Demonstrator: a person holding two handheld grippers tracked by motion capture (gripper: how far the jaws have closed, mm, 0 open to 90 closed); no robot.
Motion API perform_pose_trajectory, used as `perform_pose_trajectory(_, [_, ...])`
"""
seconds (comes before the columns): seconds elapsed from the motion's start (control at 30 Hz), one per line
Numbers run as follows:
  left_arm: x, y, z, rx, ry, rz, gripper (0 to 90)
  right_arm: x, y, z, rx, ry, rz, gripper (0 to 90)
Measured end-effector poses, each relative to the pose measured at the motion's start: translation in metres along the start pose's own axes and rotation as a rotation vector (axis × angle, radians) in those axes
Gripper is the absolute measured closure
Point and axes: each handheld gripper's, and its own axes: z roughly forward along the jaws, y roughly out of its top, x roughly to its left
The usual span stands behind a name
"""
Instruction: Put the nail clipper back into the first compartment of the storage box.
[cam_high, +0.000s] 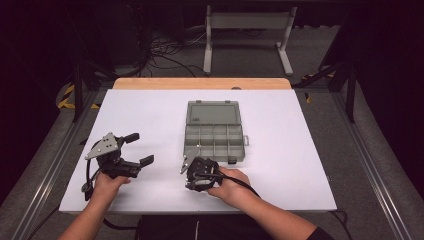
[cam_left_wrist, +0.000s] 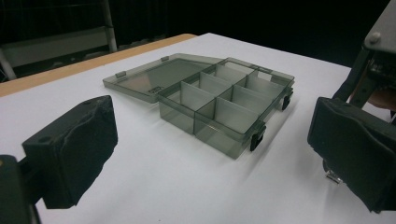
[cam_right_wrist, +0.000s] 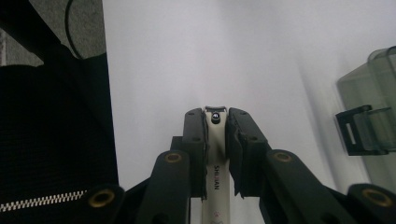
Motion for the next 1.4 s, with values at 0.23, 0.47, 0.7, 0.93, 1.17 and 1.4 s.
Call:
perform_pose_trajectory(0.23, [0.000, 0.000, 0.000, 0.003, 0.003, 0.000, 2.3, -0.003, 0.005, -0.016, -0.051, -0.012, 0.004, 78.3])
perform_pose_trajectory(0.47, [0.001, 0.000, 0.000, 0.000, 0.001, 0.002, 2.3, -0.012, 0.010, -0.033, -0.105, -0.036, 0.028, 78.2])
perform_pose_trajectory(0.7, [0.001, 0.000, -0.001, 0.000, 0.003, 0.002, 2.3, -0.018, 0.015, -0.045, -0.139, -0.053, 0.035, 78.2])
perform_pose_trajectory(0.93, [0.001, 0.000, -0.001, 0.001, 0.004, 0.002, 2.3, -0.025, 0.019, -0.050, -0.157, -0.061, 0.048, 78.2])
perform_pose_trajectory(1.17, [0.001, 0.000, -0.001, 0.001, 0.005, 0.002, 2.3, -0.038, 0.026, -0.056, -0.181, -0.087, 0.071, 78.2])
perform_pose_trajectory(1.4, [0.001, 0.000, 0.000, 0.003, 0.004, -0.002, 2.3, -0.052, 0.032, -0.056, -0.201, -0.103, 0.102, 78.2])
